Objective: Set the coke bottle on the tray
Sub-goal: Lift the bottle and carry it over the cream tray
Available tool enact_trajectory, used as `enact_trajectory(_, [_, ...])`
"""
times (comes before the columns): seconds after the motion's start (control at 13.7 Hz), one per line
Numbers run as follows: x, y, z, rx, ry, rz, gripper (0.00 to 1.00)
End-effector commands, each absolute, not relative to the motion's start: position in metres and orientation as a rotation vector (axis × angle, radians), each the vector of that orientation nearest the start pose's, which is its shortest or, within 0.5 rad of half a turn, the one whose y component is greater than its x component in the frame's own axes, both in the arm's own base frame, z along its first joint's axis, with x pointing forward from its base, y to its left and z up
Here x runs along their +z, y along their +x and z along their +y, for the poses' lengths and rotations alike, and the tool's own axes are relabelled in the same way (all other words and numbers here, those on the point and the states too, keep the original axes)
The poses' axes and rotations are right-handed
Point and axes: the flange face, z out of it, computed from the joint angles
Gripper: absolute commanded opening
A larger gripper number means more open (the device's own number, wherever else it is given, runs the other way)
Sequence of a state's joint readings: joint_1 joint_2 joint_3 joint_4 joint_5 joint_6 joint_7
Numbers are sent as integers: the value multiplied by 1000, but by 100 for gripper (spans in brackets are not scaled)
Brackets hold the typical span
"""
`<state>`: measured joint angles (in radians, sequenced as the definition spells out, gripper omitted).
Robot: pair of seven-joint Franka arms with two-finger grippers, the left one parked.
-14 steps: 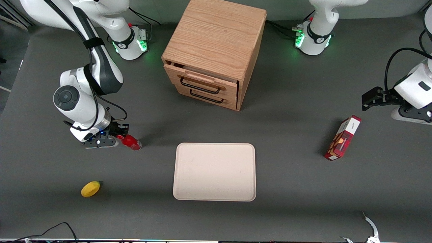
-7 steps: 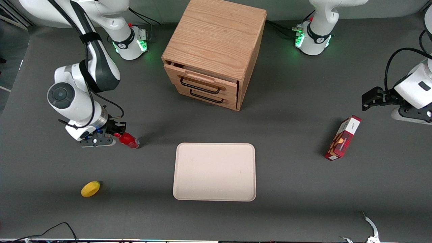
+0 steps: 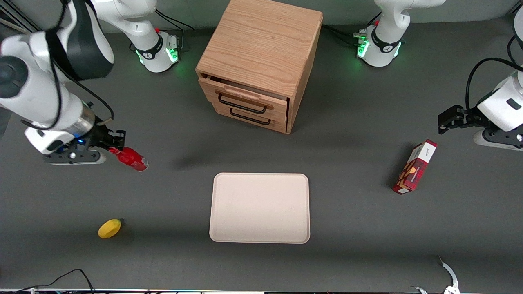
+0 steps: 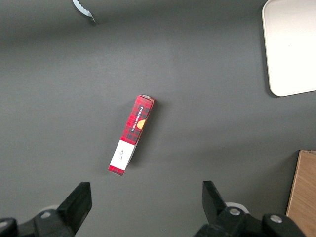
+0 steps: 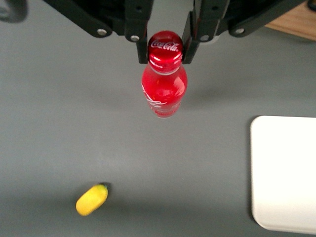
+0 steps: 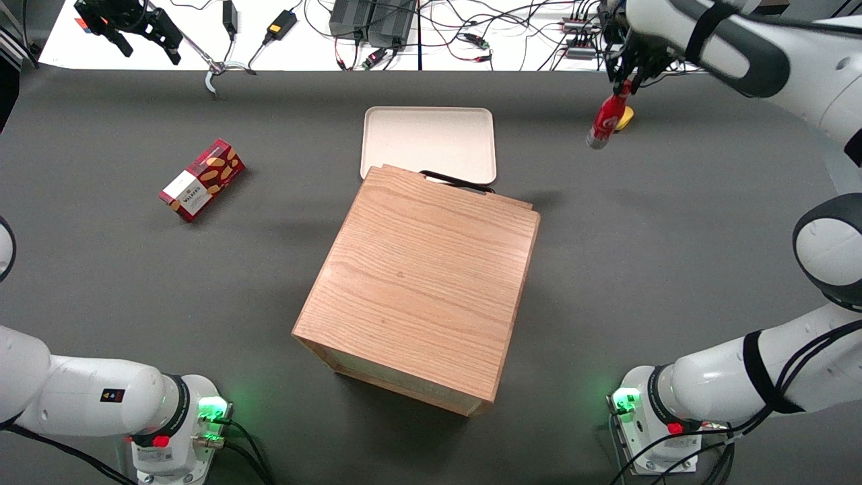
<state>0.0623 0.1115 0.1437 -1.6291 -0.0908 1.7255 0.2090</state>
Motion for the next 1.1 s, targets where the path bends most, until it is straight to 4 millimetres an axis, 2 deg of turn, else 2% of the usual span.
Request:
enact_trajectory(0.0, [582, 600, 138, -19, -3173, -16, 0])
enact_trajectory(0.22, [586, 616, 186, -44, -3142, -123, 0])
enact_trajectory(0.51, [570, 640, 241, -117, -3095, -241, 0])
enact_trajectory(0.66, [556, 661, 269, -237, -3052, -235, 0])
enact_trajectory(0.8, [533, 675, 291, -293, -3021, -149, 0])
enact_trajectory(1.02, [476, 689, 324, -218, -3019, -125, 0])
